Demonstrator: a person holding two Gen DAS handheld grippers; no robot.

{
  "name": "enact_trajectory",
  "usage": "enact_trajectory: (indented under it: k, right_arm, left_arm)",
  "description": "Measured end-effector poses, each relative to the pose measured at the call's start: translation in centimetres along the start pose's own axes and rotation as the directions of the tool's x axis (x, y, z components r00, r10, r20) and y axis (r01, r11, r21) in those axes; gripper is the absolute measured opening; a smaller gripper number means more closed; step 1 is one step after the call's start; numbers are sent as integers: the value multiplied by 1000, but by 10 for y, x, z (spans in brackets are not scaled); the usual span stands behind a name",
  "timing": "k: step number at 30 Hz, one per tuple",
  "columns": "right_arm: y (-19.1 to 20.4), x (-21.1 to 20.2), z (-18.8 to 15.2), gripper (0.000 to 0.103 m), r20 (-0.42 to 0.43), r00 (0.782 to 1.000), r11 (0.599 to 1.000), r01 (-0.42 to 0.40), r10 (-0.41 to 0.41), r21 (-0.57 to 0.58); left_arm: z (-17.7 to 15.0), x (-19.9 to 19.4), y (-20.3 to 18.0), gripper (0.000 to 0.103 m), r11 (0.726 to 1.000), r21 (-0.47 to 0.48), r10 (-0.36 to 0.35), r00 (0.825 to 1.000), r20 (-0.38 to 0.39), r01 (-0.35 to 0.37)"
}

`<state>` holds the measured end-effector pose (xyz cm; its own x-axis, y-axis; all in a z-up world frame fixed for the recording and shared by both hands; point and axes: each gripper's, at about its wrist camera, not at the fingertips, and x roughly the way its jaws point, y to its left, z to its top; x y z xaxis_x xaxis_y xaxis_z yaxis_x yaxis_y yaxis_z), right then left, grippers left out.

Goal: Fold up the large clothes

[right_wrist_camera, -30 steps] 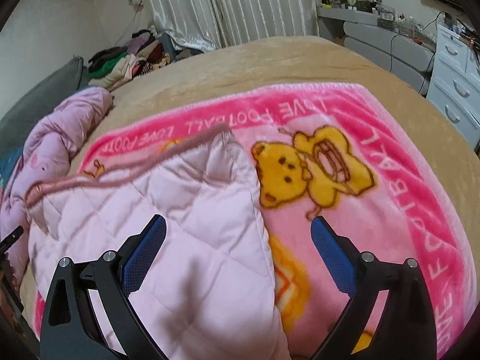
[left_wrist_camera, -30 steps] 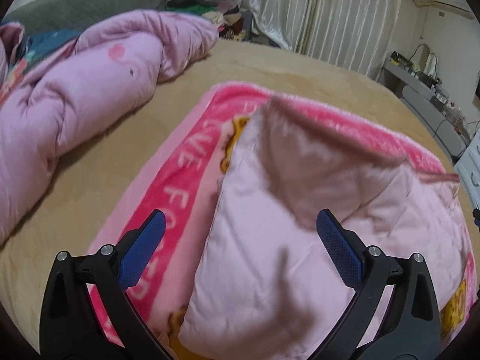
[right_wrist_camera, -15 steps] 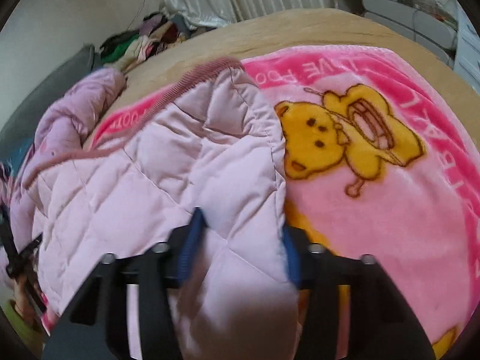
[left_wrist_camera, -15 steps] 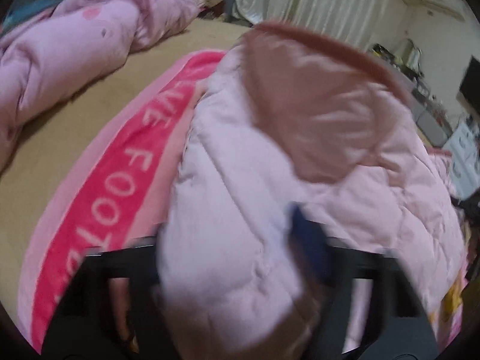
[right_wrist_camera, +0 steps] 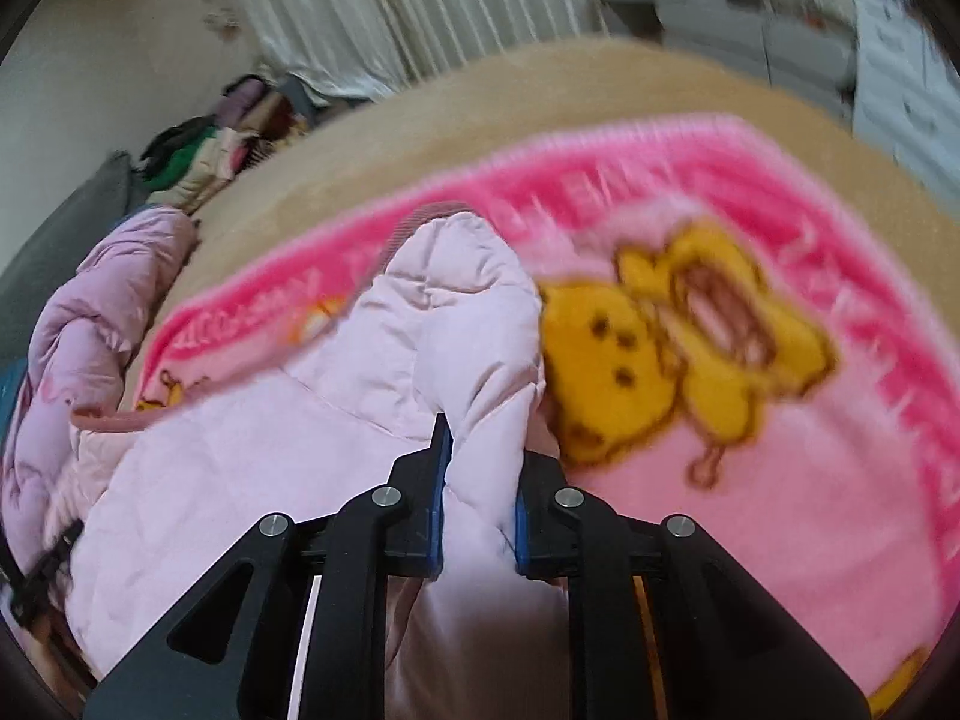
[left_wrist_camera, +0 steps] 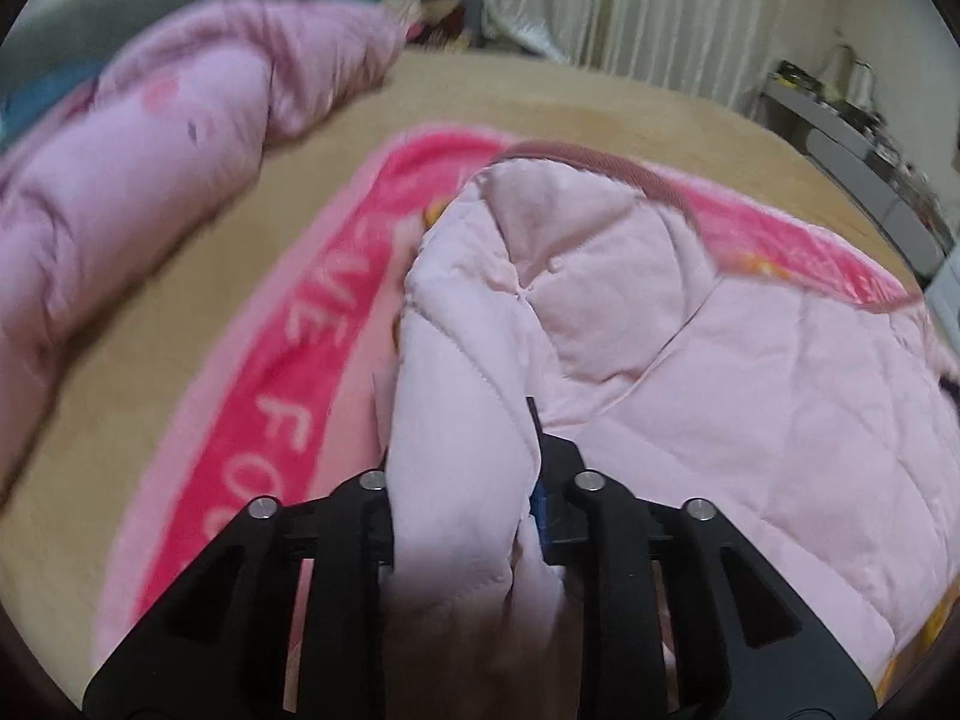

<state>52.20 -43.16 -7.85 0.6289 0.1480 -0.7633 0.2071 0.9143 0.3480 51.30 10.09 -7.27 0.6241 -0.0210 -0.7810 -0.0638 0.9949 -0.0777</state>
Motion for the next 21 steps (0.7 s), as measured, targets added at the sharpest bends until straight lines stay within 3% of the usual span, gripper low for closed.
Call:
enact_trajectory:
  k: [7,10,13,14,16,18,20,21]
  right_arm:
    - [-20,28,-15,34,-35,999,997,-17,20,76]
    - [-18,30,-20,38,-28,1000,998,15,-13,67]
    - [-16,24,-25,46,-24,999,998,46,-44,53]
    - [-15,18,-26,49,-17,998,997,67,-66,44]
    - [-18,7,-28,77,5,993,992,120,-120,33]
    - [-19,-12,-32,83,51,990,991,132,-133,8]
    - [-17,-27,-35,87,78,985,987,155,-153,-32]
    - [-15,-38,-38,89,98,982,983,170,-163,-66]
  left_arm:
    - [-14,23,13,37,997,-64,-49,998,-31,47]
    - [-15,29,17,45,994,-96,-61,997,-38,57]
    - [-16,22,12,48,997,-70,-38,999,-39,36]
    - [-16,19,12,52,997,-69,-32,999,-39,30]
    - [-18,9,16,64,997,-81,-11,999,-37,8]
    - [-20,-6,18,69,998,-70,0,1000,-24,-2]
    - [-22,-20,17,89,999,-42,27,1000,-5,-27]
    - [-23,-29,17,92,999,-35,37,999,7,-37]
